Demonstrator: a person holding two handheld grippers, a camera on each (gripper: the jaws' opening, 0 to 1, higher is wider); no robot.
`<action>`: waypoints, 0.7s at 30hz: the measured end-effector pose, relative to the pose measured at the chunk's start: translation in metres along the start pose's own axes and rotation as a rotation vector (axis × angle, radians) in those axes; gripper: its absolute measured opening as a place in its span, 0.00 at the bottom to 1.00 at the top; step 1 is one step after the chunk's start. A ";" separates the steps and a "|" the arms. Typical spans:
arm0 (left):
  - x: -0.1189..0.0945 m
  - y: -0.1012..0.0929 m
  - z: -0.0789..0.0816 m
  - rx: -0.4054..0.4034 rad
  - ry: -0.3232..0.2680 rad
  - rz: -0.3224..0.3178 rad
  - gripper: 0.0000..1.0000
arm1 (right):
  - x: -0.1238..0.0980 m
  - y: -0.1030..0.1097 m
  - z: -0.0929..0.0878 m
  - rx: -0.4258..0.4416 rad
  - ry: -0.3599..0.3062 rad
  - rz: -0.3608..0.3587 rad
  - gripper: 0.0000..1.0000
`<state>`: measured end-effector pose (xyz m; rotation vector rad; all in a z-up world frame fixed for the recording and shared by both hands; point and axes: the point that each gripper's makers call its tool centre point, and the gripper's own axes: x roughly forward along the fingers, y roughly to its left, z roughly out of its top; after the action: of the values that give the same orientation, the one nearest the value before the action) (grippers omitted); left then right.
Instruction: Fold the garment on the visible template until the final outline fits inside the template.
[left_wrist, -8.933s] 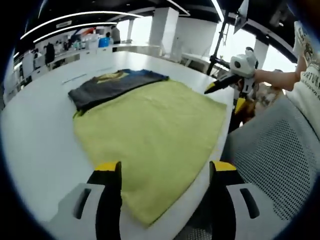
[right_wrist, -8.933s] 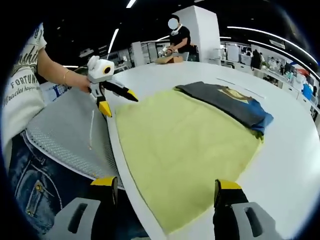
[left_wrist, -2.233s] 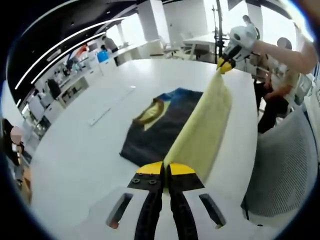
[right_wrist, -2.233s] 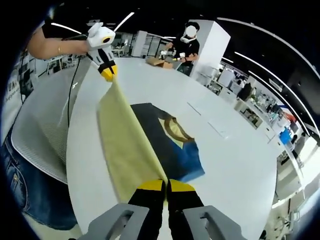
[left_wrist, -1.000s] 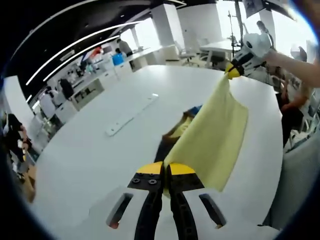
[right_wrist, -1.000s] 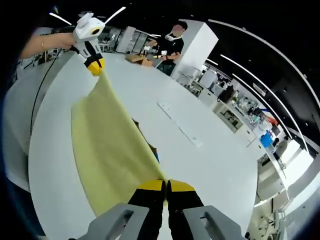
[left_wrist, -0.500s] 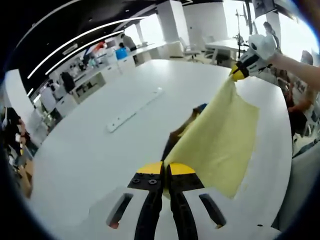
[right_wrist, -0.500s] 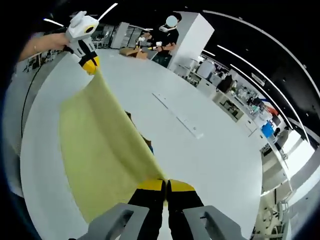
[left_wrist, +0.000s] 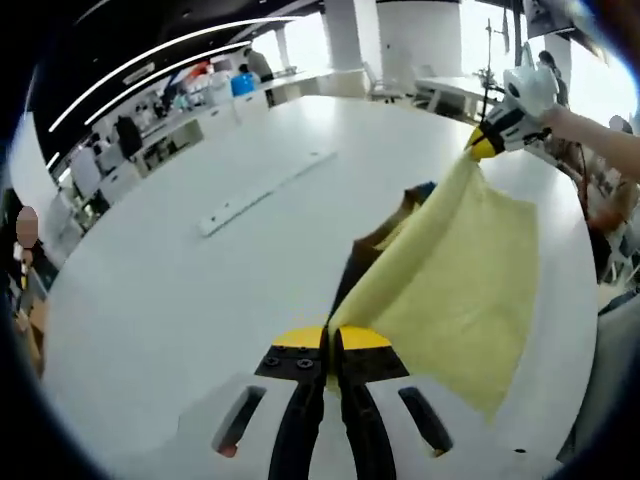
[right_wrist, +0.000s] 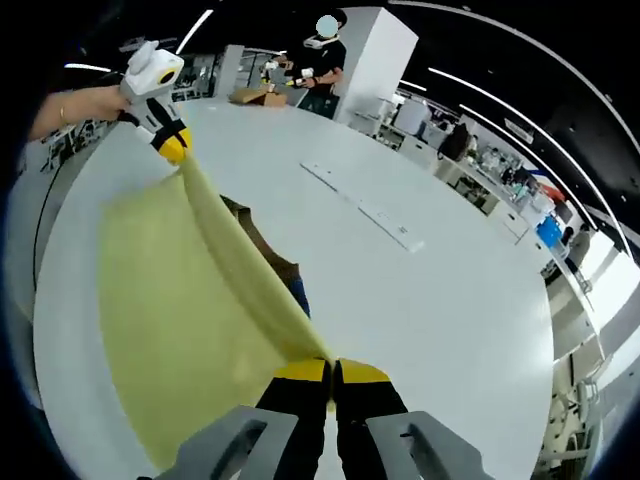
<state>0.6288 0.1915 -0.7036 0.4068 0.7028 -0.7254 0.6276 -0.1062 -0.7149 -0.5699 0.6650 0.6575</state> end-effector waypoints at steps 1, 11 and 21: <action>0.002 0.001 -0.001 0.000 0.005 0.000 0.00 | 0.003 0.000 -0.001 0.001 0.005 0.002 0.00; 0.020 0.009 -0.016 -0.018 0.044 -0.002 0.01 | 0.023 0.002 -0.015 0.027 0.048 0.051 0.00; 0.022 0.010 -0.024 0.007 0.067 0.006 0.02 | 0.029 0.005 -0.020 -0.013 0.065 0.064 0.00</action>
<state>0.6371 0.2015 -0.7351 0.4413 0.7613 -0.7111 0.6338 -0.1053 -0.7495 -0.5856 0.7427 0.7058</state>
